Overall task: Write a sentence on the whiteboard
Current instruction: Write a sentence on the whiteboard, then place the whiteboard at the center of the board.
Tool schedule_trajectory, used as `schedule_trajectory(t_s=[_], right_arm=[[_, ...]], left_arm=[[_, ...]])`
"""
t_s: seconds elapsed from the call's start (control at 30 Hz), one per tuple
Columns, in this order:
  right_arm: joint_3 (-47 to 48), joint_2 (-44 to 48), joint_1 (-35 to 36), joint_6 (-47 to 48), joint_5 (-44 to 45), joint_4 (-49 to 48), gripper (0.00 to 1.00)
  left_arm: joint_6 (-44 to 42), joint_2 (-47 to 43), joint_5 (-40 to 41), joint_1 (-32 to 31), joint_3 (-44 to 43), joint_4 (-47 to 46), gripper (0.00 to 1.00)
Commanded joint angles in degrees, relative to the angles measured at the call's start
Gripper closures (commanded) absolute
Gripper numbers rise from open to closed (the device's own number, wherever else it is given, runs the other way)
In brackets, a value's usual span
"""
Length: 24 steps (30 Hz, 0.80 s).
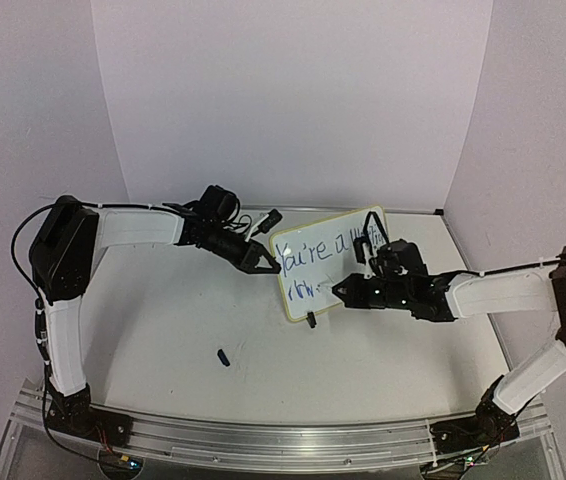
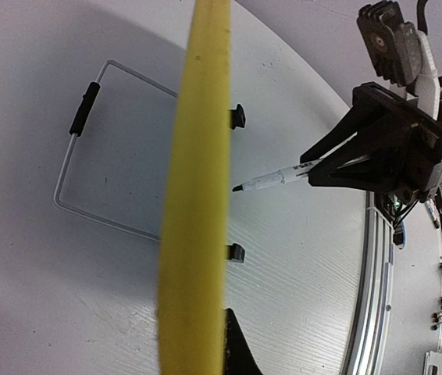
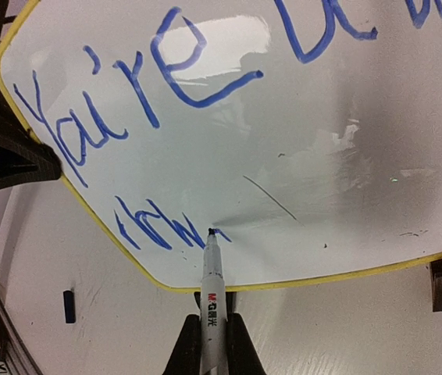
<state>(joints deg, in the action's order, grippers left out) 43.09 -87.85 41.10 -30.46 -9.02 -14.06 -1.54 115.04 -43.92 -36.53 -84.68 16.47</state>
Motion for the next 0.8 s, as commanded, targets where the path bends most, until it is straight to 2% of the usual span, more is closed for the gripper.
schedule_trajectory(t_s=[0.0, 0.27, 0.43, 0.67, 0.77], right_arm=[[-1.5, 7.8, -0.2, -0.4, 0.6, -1.5, 1.0], [-4.0, 16.1, -0.3, 0.4, 6.8, 3.1, 1.0], [-5.4, 20.1, -0.3, 0.1, 9.0, 4.4, 1.0], [-7.0, 25.4, -0.3, 0.3, 12.3, 5.6, 1.0], [-7.3, 27.2, -0.3, 0.8, 13.2, 6.8, 1.0]], left_arm=[[-1.3, 0.7, 0.4, -2.4, 0.0, 5.1, 1.0], [-0.4, 0.4, -0.1, -2.4, 0.1, 4.6, 0.98], [0.0, -0.2, -0.1, -2.3, 0.5, 4.4, 0.94], [0.7, -1.9, 0.7, -2.3, 2.4, 3.1, 0.73], [1.0, -2.9, 1.1, -2.3, 3.9, 1.9, 0.68]])
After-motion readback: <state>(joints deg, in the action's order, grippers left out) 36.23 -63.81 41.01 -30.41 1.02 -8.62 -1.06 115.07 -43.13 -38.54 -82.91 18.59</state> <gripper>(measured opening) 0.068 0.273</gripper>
